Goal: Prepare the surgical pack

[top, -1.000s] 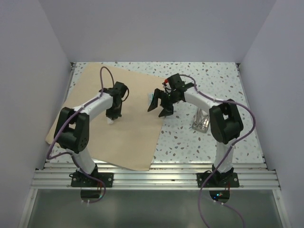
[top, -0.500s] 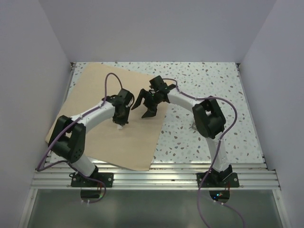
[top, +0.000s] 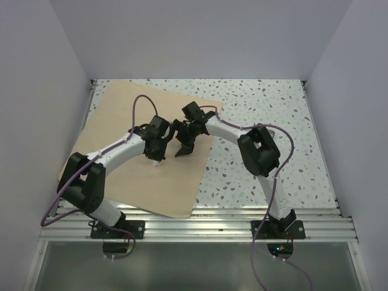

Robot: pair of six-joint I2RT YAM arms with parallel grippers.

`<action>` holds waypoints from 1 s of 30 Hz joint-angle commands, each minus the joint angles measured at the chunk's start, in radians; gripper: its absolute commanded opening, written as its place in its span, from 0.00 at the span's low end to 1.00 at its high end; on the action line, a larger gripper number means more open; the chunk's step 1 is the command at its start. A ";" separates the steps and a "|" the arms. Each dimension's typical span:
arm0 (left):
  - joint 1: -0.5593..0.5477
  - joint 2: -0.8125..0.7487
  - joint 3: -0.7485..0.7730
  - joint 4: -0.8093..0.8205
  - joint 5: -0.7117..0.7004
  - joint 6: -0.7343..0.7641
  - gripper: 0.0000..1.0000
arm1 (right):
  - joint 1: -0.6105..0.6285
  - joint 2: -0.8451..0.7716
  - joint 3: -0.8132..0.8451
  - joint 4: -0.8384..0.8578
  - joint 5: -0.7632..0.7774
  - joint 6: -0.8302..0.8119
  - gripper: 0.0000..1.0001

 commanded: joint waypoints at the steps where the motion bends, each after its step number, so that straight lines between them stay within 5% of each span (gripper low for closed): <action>1: -0.024 -0.038 -0.018 0.071 0.040 0.001 0.00 | 0.025 0.028 0.055 -0.024 -0.018 0.022 0.80; 11: -0.042 -0.050 -0.045 0.103 0.057 -0.003 0.00 | 0.043 0.062 0.032 0.037 -0.041 0.061 0.77; 18: -0.044 -0.041 -0.038 0.112 0.063 0.007 0.00 | 0.056 0.065 0.023 0.031 -0.033 0.058 0.67; 30: -0.044 -0.092 -0.056 0.122 0.097 0.021 0.02 | 0.059 0.070 0.014 0.065 -0.047 0.047 0.04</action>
